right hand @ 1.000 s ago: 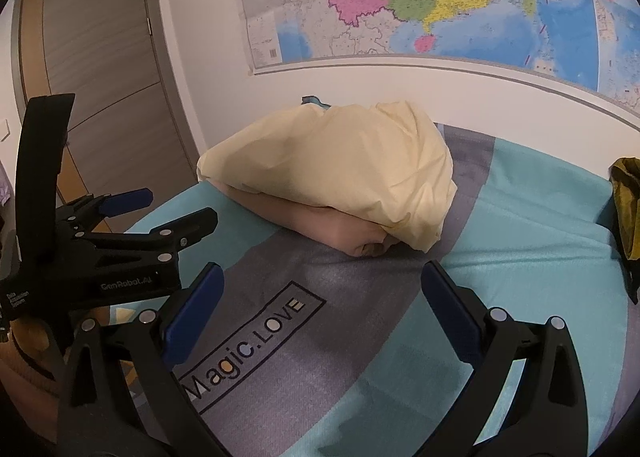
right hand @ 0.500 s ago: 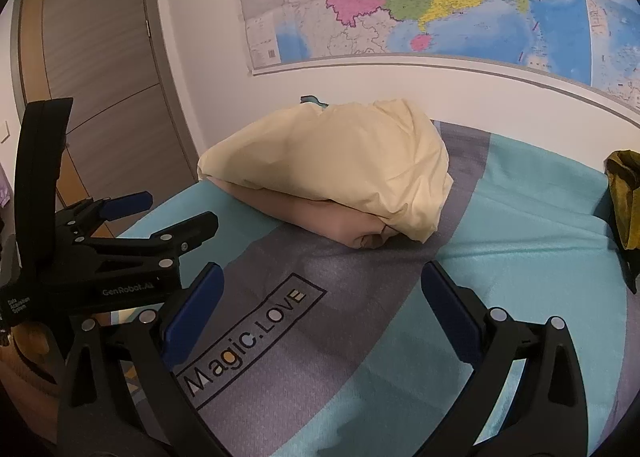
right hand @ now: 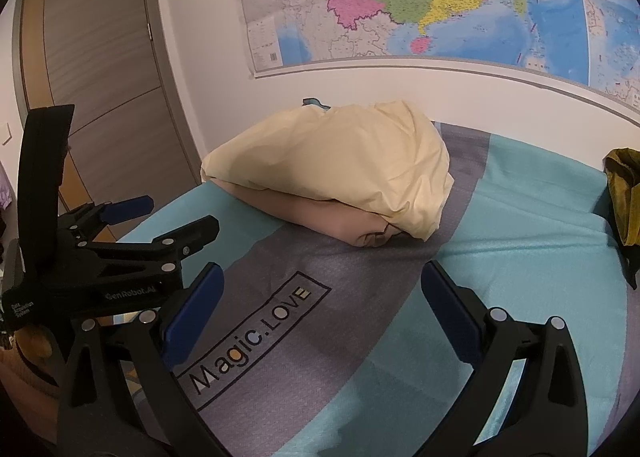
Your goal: Fold large clothes
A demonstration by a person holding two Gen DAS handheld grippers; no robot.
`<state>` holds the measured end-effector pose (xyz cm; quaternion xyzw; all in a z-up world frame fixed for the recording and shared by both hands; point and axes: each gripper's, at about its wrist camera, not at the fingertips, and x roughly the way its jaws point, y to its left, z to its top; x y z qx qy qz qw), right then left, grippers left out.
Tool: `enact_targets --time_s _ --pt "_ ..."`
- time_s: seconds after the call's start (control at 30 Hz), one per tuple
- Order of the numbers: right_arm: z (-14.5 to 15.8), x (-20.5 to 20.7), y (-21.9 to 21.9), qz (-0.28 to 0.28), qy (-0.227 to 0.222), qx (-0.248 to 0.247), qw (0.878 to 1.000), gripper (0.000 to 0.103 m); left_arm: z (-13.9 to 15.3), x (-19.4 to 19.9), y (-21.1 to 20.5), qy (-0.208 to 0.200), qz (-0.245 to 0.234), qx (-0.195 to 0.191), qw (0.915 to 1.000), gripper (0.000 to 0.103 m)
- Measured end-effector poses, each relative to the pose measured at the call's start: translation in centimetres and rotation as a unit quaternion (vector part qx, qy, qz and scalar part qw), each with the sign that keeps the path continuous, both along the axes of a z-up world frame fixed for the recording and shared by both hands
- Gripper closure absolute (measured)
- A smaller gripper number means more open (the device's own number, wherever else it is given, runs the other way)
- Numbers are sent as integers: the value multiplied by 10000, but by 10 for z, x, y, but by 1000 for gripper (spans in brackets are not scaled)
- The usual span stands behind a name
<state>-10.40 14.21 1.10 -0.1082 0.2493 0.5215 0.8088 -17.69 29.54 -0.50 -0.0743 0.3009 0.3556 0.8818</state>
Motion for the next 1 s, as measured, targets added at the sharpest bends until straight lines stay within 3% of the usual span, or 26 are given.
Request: enact_targets --time_s 1.0 --pt "0 -8 -1 39 37 32 10000 6 -2 -6 -4 12 14 27 10000 7"
